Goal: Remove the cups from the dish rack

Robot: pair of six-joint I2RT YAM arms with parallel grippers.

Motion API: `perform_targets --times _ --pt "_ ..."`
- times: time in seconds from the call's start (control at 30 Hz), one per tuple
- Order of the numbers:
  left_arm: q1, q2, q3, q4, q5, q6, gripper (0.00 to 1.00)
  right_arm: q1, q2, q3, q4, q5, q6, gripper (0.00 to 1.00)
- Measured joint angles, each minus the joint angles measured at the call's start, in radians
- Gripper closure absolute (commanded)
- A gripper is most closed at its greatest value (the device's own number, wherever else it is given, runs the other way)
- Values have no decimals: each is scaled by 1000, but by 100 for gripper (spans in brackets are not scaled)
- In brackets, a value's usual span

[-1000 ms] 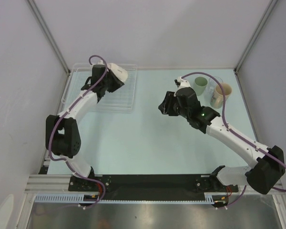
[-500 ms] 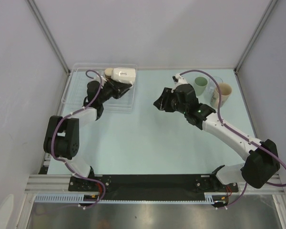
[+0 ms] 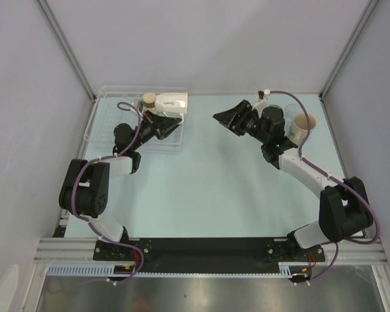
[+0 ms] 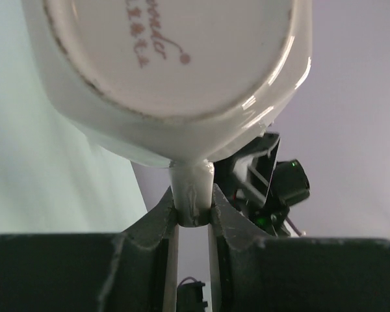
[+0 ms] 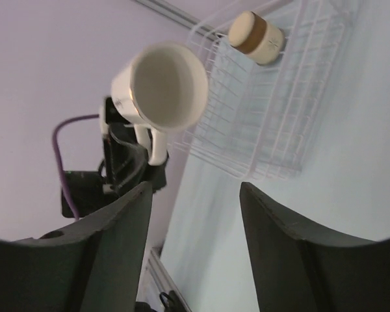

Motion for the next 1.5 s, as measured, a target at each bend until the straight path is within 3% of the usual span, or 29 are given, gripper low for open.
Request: perform_targets --times 0.2,0.47,0.8,1.27,1.47,1.5 --pt "0 -20 -23 0 47 -11 100 -46 168 14 314 -106 212 35" --pt "0 -48 -31 8 82 -21 100 -9 340 135 525 -193 362 38" --pt "-4 -52 -41 13 95 -26 99 39 435 318 594 -232 396 39" --pt "-23 -52 -41 16 94 -28 100 63 499 346 579 -257 403 40" --pt "-49 -52 -41 16 95 -27 99 76 576 428 582 -298 428 49" --pt "-51 -52 -41 16 95 -27 100 79 586 433 581 -305 431 60"
